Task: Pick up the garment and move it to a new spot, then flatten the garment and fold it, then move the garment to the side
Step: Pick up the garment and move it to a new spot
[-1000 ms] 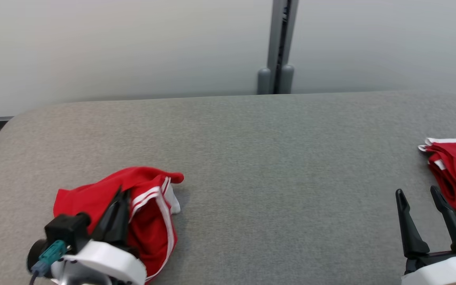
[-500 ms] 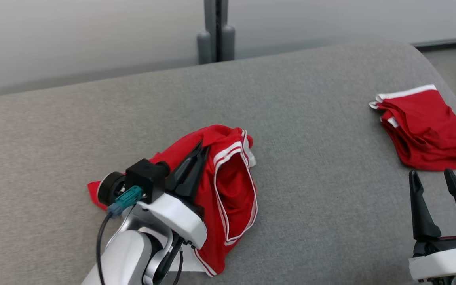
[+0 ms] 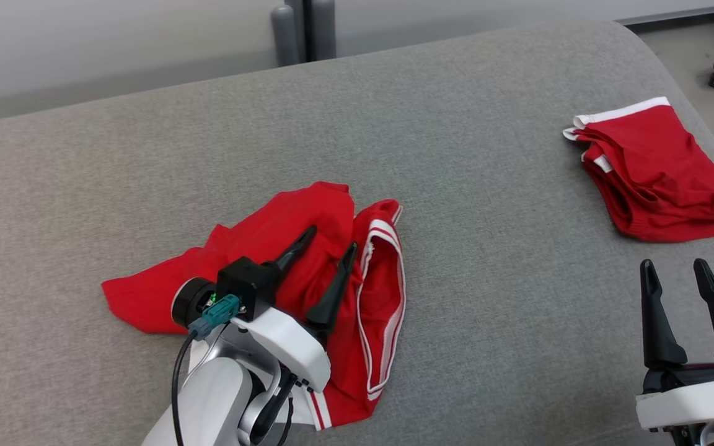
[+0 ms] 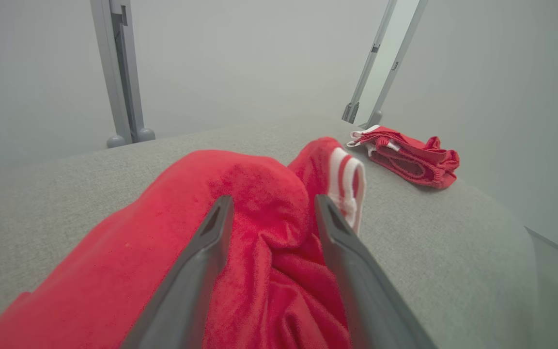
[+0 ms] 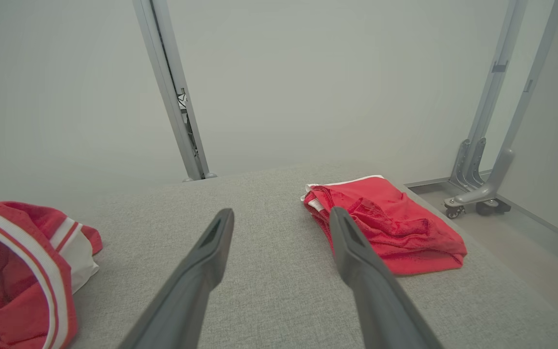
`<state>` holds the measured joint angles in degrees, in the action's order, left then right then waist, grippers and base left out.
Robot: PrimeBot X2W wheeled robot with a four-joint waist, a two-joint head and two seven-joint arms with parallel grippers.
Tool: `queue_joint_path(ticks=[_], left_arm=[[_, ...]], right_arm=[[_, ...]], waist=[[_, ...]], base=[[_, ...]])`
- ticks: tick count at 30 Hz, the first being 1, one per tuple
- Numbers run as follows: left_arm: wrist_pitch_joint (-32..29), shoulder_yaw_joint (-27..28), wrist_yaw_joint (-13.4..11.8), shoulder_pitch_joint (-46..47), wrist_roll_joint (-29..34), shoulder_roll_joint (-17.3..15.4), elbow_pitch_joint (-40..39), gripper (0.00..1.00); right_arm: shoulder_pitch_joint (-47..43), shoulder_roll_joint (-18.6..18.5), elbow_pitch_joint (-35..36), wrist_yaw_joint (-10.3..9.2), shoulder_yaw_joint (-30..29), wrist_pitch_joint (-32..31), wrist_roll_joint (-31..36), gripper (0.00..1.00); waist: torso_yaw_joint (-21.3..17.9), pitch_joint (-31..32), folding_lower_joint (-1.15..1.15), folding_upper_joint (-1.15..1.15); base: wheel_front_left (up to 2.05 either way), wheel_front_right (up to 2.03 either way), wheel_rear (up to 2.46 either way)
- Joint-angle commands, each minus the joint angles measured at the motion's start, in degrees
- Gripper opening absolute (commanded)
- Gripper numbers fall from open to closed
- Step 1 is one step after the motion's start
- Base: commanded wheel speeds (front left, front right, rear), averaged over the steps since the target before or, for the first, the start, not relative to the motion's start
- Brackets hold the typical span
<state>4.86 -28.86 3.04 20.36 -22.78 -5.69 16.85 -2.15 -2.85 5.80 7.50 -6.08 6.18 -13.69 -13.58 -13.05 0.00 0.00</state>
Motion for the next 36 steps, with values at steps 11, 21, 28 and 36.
queue_joint_path(ticks=[11, 21, 28, 36], left_arm=[[6.9, 5.9, -3.8, -5.2, -2.4, -2.5, -4.4, 1.00], [8.7, 13.0, -7.6, -12.4, -4.2, -7.7, -7.5, 1.00], [7.4, 14.5, -8.8, -18.2, -5.0, -10.3, -10.4, 1.00], [5.9, 15.2, -11.3, -25.6, -5.5, -11.6, -17.2, 1.00]], right_arm=[[-1.0, -0.2, 0.2, -0.02, -0.3, -1.0, 1.6, 1.00], [-3.5, -0.2, 1.5, -0.02, -0.4, -3.6, 3.6, 1.00], [-5.2, -0.2, 1.5, -0.02, 0.1, -4.8, 4.7, 1.00], [-7.7, -0.2, 2.8, -0.02, 0.6, -6.1, 5.0, 1.00]], waist=[[6.9, 4.8, 0.00, 0.00], [12.6, 8.9, 0.00, 0.00], [14.4, 11.6, 0.00, 0.00], [15.1, 13.5, 0.00, 0.00]], base=[[0.00, 0.00, 0.00], [0.00, 0.00, 0.00], [0.00, 0.00, 0.00], [0.00, 0.00, 0.00]])
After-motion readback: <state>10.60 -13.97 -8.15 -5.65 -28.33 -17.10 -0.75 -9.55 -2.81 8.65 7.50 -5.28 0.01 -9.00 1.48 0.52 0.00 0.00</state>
